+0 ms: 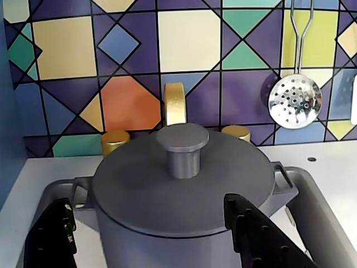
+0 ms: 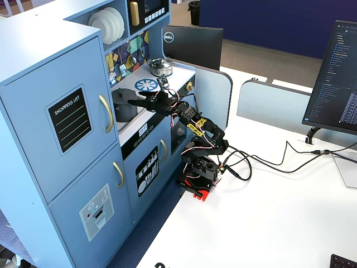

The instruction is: Take off the lid from the gray recipient and place it on the counter

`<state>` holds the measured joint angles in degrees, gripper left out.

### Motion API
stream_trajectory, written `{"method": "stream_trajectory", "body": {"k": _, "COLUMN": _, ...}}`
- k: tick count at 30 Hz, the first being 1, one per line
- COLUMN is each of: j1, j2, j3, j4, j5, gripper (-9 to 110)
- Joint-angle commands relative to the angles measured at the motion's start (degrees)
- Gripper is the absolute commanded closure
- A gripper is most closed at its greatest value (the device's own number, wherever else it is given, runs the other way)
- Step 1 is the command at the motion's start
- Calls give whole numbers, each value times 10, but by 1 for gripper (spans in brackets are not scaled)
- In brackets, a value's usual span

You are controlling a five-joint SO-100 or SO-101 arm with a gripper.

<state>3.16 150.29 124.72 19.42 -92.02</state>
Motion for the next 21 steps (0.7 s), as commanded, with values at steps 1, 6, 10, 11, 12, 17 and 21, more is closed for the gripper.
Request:
{"method": "stream_trajectory", "body": {"k": 1, "j1": 3, "j2": -32, "j3": -43, "j4": -31, "j5": -9, "gripper": 74}}
{"method": "stream_trajectory", "body": {"k": 6, "j1": 17, "j2": -91, "j3": -60, "j4": -64, "j5": -3, "gripper": 74}}
{"method": "stream_trajectory", "body": {"k": 10, "j1": 19, "j2": -127, "j3": -63, "j4": -105, "j5": -4, "gripper": 74}}
{"method": "stream_trajectory", "body": {"k": 11, "j1": 18, "j2": -135, "j3": -63, "j4": -113, "j5": -4, "gripper": 74}}
{"method": "stream_trajectory", "body": {"k": 12, "j1": 18, "j2": -143, "j3": -66, "j4": -120, "j5": -4, "gripper": 75}}
{"method": "stream_trajectory", "body": {"k": 17, "j1": 17, "j2": -187, "j3": -90, "j4": -140, "j5": -5, "gripper": 75}}
{"method": "stream_trajectory", "body": {"k": 21, "j1": 15, "j2": -221, "j3": -109, "j4": -158, "j5": -9, "gripper": 76}}
